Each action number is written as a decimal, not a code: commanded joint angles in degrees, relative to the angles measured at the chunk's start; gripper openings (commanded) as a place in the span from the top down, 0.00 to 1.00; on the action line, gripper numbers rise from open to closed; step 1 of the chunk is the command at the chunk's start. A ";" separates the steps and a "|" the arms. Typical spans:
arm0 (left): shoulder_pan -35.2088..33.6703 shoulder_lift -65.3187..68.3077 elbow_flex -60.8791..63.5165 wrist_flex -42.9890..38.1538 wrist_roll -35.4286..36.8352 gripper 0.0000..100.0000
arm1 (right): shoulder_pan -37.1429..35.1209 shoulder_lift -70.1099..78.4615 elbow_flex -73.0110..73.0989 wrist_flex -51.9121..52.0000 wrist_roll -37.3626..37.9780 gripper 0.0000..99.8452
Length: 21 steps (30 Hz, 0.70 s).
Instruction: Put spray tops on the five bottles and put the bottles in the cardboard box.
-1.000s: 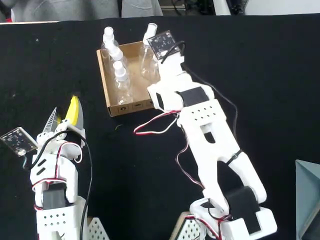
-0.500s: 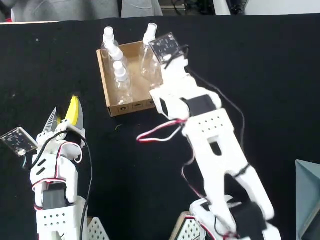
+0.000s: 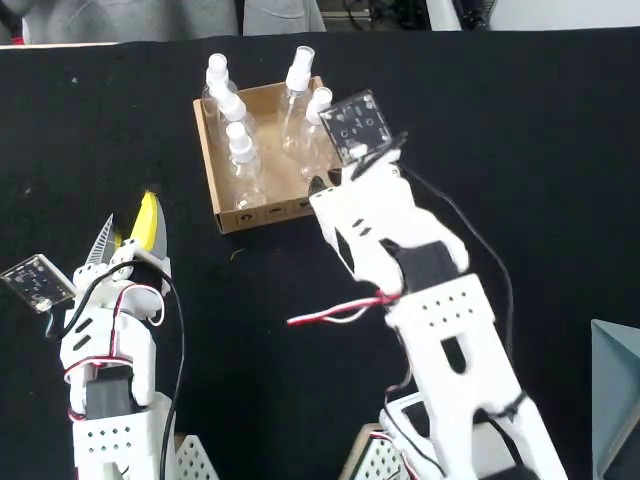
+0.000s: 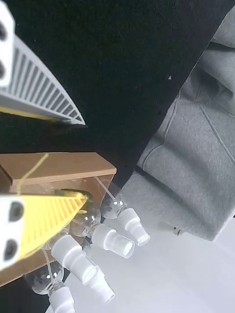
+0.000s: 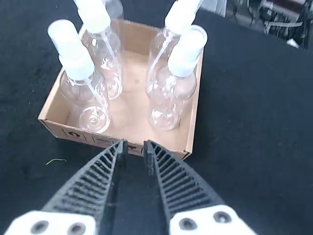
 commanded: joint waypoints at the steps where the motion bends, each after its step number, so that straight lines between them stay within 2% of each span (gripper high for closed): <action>1: -0.66 -0.88 1.36 0.35 -0.62 0.80 | -1.23 -6.02 1.19 -3.08 0.70 0.99; 21: -0.66 -0.88 1.36 0.35 -0.62 0.80 | -1.14 -24.84 15.69 -12.31 0.70 0.99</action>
